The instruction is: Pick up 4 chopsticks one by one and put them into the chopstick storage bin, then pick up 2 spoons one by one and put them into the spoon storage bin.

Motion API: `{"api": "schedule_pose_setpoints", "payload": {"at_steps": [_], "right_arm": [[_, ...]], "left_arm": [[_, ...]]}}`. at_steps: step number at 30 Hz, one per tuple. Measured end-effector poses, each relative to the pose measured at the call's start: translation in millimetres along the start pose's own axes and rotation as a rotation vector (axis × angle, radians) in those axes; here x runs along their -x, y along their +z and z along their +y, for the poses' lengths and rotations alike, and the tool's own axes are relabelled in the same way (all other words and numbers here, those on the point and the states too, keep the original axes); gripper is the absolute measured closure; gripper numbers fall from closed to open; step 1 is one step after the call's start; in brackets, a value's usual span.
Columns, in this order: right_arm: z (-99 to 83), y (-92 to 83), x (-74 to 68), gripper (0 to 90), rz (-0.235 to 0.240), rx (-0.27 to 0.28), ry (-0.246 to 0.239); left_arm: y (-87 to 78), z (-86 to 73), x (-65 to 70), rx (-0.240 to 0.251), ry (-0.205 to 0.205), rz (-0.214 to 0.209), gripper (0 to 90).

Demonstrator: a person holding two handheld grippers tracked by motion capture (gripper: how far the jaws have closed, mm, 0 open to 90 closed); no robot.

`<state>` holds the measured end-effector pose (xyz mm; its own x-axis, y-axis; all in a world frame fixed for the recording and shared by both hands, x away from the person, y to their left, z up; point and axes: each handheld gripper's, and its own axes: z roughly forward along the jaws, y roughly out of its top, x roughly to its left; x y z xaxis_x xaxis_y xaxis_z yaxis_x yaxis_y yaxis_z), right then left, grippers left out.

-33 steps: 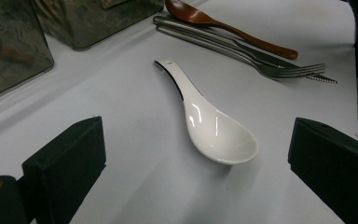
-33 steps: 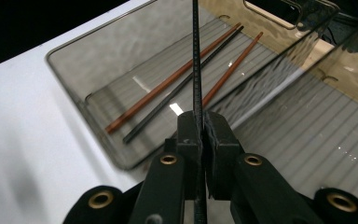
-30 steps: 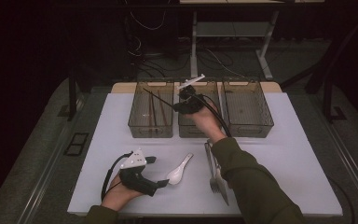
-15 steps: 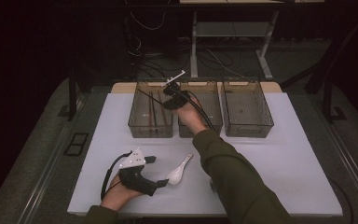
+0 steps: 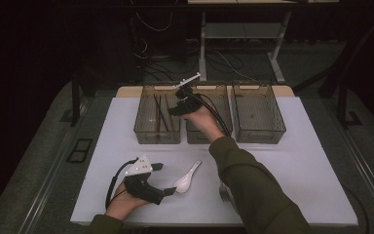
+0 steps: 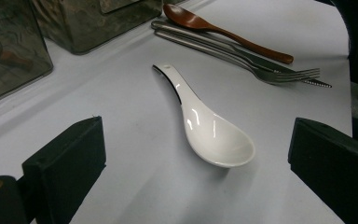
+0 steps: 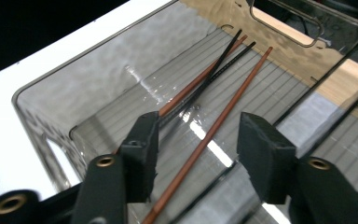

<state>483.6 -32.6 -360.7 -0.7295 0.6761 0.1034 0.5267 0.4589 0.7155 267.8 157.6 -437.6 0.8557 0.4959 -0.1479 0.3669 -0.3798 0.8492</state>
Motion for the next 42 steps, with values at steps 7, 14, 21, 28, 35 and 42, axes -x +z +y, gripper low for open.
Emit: {"api": "schedule_pose_setpoints", "payload": {"at_steps": [7,14,21,28,35,42], "right_arm": [[-18.0,-18.0,-0.5,33.6,0.055,0.028,-0.031],[-40.2,-38.8,0.4,24.8,0.095,0.053,-0.034],[-64.8,-64.2,1.4,20.2,0.112,0.090,-0.053],[-92.3,-91.9,1.3,19.9,0.143,0.130,-0.060],[-118.7,-114.2,4.6,19.0,0.106,0.153,-0.057],[-150.2,-127.2,7.1,18.9,0.056,0.168,-0.066]], "left_arm": [[0.6,-0.3,-0.2,-0.006,0.003,0.005,3.2],[0.9,-0.8,0.0,-0.010,0.000,0.011,3.2],[2.0,-0.8,1.4,-0.010,-0.004,0.015,3.2],[0.3,-1.3,1.2,-0.018,-0.006,0.021,3.2],[0.4,-1.8,1.3,-0.018,-0.004,0.023,3.2],[0.2,-2.2,0.3,-0.017,-0.012,0.032,3.2]]}}
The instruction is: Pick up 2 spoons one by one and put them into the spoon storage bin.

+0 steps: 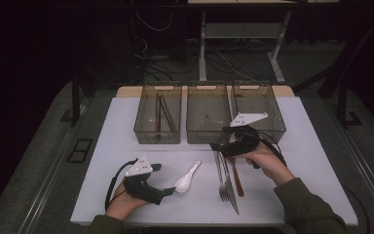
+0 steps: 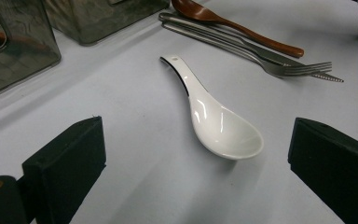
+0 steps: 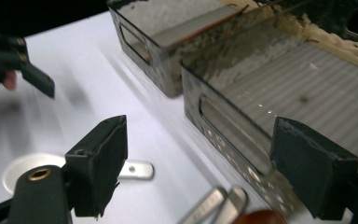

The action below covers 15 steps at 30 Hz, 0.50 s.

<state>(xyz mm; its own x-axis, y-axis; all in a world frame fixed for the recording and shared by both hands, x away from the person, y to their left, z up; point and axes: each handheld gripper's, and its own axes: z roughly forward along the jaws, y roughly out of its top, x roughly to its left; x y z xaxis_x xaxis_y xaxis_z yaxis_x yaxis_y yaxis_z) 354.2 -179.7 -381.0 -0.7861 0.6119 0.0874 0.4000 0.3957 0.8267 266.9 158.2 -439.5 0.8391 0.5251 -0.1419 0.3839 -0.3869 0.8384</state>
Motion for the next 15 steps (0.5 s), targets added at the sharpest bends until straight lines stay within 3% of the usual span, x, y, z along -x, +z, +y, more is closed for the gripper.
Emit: {"api": "schedule_pose_setpoints", "payload": {"at_steps": [4,6,9,15], "right_arm": [[-14.1,-8.9,-2.7,17.4,-0.054,0.024,-0.007],[-20.3,-14.4,-2.5,13.2,-0.040,0.033,0.006],[-30.1,-22.6,-2.0,13.5,-0.063,0.034,0.032],[-51.1,-38.5,-0.2,13.7,-0.053,0.034,0.059]], "left_arm": [[0.3,0.2,0.2,-0.002,-0.001,0.003,3.2],[0.7,0.5,-0.2,-0.008,0.008,0.002,3.2],[1.3,0.7,-0.1,-0.006,0.008,0.001,3.2],[1.2,1.2,0.1,-0.003,0.004,-0.001,3.2]]}}
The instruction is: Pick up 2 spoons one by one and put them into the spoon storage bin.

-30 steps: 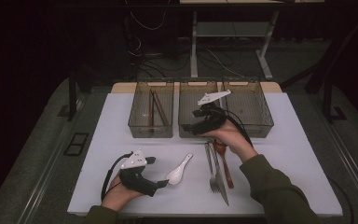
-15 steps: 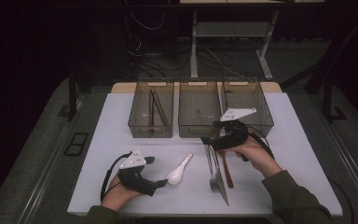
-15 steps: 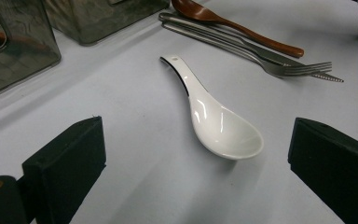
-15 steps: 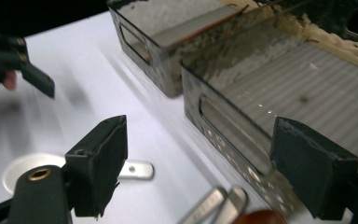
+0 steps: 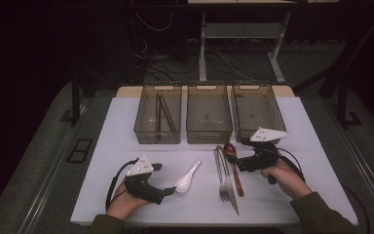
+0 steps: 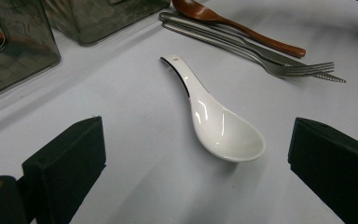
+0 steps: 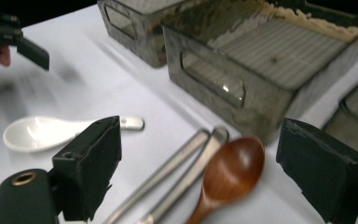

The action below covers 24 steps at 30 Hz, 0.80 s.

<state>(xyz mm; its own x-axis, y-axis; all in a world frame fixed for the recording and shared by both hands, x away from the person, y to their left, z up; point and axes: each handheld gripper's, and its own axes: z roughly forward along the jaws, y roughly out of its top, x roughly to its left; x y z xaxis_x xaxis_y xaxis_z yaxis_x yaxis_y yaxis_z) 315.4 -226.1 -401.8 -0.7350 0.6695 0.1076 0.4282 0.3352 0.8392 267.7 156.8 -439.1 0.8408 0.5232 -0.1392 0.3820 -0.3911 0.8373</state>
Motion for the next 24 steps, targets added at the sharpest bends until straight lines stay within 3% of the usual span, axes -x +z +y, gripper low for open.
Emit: {"api": "schedule_pose_setpoints", "payload": {"at_steps": [15,24], "right_arm": [[-51.8,-34.6,2.9,13.7,-0.017,-0.004,0.017],[-72.9,-46.6,3.9,13.7,-0.041,-0.047,0.003]], "left_arm": [[-0.7,1.9,0.4,0.005,0.000,0.008,3.3],[-0.5,6.8,0.2,0.009,-0.018,0.031,5.3]]}}
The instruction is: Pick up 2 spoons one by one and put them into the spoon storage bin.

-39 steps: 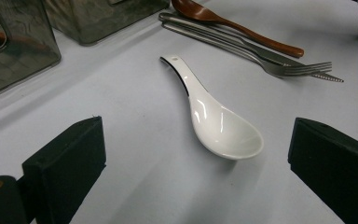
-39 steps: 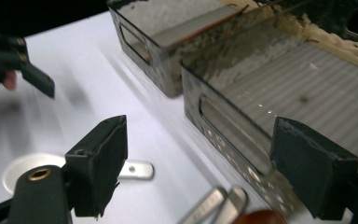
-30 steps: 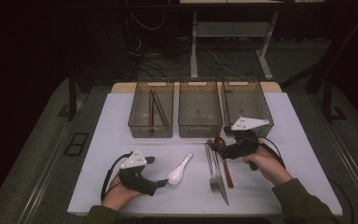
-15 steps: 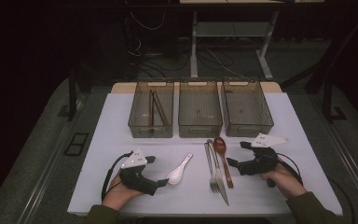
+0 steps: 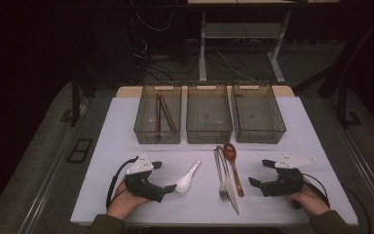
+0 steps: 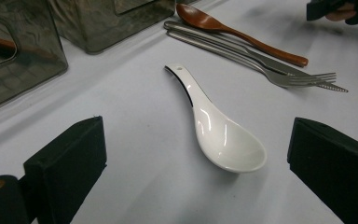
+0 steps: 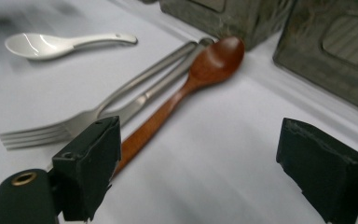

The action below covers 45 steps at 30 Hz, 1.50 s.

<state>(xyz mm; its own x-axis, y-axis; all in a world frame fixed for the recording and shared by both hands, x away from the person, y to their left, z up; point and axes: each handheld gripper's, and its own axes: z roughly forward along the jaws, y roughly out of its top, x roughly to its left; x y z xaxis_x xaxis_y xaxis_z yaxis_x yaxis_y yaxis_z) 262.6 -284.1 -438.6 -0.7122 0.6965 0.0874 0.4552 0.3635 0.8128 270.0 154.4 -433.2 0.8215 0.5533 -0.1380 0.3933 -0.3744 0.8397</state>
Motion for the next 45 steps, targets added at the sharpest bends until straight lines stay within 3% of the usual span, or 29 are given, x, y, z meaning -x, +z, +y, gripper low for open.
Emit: {"api": "schedule_pose_setpoints", "payload": {"at_steps": [5,11,23,28,35,45], "right_arm": [[-6.4,-4.1,-1.7,13.6,-0.009,-0.023,-0.016],[-4.6,-2.4,-4.1,13.6,-0.004,-0.020,-0.026],[-5.0,1.0,-5.8,13.6,-0.002,-0.037,-0.042],[-5.1,1.2,-5.9,13.7,-0.001,-0.040,-0.043],[-5.1,1.1,-6.2,13.6,0.006,-0.038,-0.043],[-5.2,0.8,-5.8,13.7,0.009,-0.039,-0.046]], "left_arm": [[2.4,2.5,-0.3,-0.013,-0.024,0.012,13.8],[12.2,7.3,5.9,-0.030,-0.022,-0.022,21.6],[32.7,12.5,9.9,-0.070,-0.038,-0.048,42.0],[39.8,9.1,11.7,-0.117,-0.046,-0.061,44.3],[43.4,5.3,14.1,-0.143,-0.052,-0.057,44.2],[46.5,4.0,17.8,-0.177,-0.014,-0.046,45.0]]}}
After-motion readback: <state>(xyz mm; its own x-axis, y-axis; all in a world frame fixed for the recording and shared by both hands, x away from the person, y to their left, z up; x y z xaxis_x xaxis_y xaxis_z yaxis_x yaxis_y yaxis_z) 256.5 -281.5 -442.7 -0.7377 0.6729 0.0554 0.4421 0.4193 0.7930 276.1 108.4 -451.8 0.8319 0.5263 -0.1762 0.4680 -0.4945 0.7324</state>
